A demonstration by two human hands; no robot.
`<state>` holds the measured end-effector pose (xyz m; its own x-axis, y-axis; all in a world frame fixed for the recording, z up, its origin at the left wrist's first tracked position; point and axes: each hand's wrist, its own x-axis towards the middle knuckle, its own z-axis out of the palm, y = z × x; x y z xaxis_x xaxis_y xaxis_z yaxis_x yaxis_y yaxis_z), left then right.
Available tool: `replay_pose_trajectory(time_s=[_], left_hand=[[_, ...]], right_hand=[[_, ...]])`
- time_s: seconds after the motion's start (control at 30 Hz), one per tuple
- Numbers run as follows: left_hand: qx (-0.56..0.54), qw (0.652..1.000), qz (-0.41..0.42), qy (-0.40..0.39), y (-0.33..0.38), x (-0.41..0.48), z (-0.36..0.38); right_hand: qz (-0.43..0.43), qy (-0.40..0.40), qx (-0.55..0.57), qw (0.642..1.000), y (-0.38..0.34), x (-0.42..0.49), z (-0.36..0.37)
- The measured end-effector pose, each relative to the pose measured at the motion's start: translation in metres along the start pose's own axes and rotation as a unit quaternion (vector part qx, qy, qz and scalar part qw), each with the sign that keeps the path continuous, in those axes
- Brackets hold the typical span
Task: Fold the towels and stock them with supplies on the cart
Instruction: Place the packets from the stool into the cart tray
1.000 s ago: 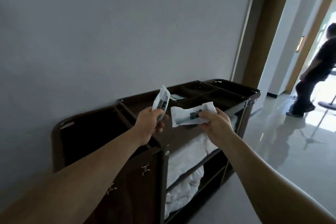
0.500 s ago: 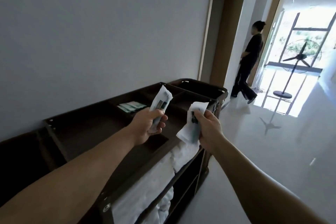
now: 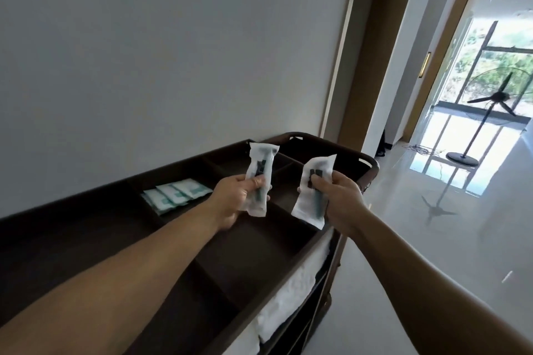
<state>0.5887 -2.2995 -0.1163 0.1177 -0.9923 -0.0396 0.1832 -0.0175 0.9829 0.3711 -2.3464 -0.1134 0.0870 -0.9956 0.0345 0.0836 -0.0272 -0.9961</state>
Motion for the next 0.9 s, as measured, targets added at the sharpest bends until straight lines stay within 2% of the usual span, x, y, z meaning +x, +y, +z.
replay_pose_trajectory(time_s=[0.13, 0.27, 0.43, 0.57, 0.77, 0.9], left_hand=[[0.033, 0.998, 0.004, 0.056, 0.001, 0.034, 0.006], [0.048, 0.989, 0.000, 0.142, 0.010, 0.063, 0.011], [0.002, 0.966, -0.013, 0.257, 0.012, 0.080, -0.007], [-0.051, 0.946, -0.026, 0.319, 0.021, 0.090, -0.043], [-0.007, 0.932, -0.036, 0.362, 0.029, 0.099, -0.081], [-0.028, 0.927, -0.053, 0.369, 0.022, 0.103, -0.083]], right_hand=[[0.016, -0.026, -0.064, 0.998, 0.011, 0.071, 0.004], [0.092, -0.103, -0.019, 0.990, 0.011, 0.132, 0.014], [0.053, -0.231, -0.106, 0.966, 0.020, 0.188, 0.050], [0.048, -0.216, -0.139, 0.965, 0.028, 0.218, 0.093], [0.046, -0.233, -0.193, 0.952, 0.041, 0.257, 0.150], [0.085, -0.272, -0.266, 0.921, 0.069, 0.280, 0.178]])
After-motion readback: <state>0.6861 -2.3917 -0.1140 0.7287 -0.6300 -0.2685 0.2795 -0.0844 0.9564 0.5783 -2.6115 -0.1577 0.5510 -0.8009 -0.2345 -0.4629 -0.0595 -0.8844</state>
